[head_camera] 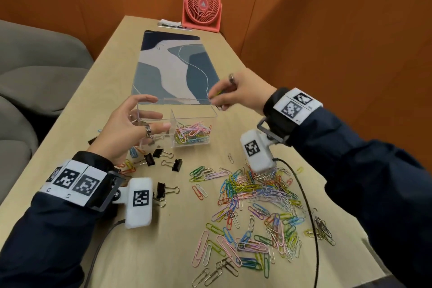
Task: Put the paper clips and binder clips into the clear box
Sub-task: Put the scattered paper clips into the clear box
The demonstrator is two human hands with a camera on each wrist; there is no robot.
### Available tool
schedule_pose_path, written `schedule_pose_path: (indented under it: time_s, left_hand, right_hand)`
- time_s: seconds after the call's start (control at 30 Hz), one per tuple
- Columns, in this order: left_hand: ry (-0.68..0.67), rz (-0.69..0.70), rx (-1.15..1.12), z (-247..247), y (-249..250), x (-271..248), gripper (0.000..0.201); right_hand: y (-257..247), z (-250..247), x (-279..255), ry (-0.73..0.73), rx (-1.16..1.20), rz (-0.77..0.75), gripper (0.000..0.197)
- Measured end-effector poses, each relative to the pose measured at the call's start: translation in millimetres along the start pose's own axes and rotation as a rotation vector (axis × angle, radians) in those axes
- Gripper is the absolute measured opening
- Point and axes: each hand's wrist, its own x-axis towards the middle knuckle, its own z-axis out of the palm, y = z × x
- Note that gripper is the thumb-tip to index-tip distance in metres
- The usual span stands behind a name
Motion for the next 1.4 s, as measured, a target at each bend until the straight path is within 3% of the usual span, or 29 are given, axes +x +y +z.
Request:
schedule_pose_path:
  time_s: [0.17, 0.33, 0.53, 0.63, 0.8, 0.9, 1.0, 1.1, 1.2, 1.4]
  left_hand:
    - [-0.022, -0.02, -0.002, 3.7, 3.9, -3.3, 0.059]
    - [-0.014, -0.032, -0.026, 1.9, 5.3, -3.8, 0.057]
    - [-0.017, -0.043, -0.01, 3.4, 6.8, -6.3, 0.056]
    - [-0.011, -0.041, -0.014, 3.9, 7.9, -7.6, 0.055]
    - [-0.01, -0.043, -0.018, 3.9, 8.7, -8.5, 0.055]
    - [-0.014, -0.039, -0.005, 4.2, 8.1, -8.3, 0.055]
    - [-0.016, -0.038, 0.009, 4.6, 8.2, -8.6, 0.056]
    - [-0.02, -0.031, 0.018, 5.1, 8.4, -8.2, 0.055]
    - [-0.02, -0.022, 0.033, 4.2, 6.6, -7.0, 0.052]
    - [-0.015, -0.013, 0.025, 3.1, 5.2, -5.5, 0.05]
  right_hand:
    - [-11.5, 27.2, 14.6, 0.047, -0.1, -0.102, 0.013]
    - [-1.7, 35.4, 9.9, 0.1, -0.074, -0.112, 0.024]
    - [-2.6, 15.4, -1.2, 0.24, -0.062, -0.128, 0.01]
    - [12.9, -1.6, -13.1, 0.132, -0.2, 0.067, 0.018]
    - [61.1, -21.1, -53.1, -0.233, -0.345, 0.503, 0.02]
    - [81.6, -29.8, -80.0, -0.232, -0.484, 0.702, 0.033]
    - [89.0, -32.2, -98.0, -0.272, -0.716, 0.773, 0.047]
    - [95.6, -27.9, -100.7, -0.241, -0.442, 0.814, 0.043]
    - [95.8, -15.6, -93.0, -0.216, -0.149, 0.737, 0.032]
    - [87.7, 1.9, -77.1, -0.151, -0.094, 0.552, 0.025]
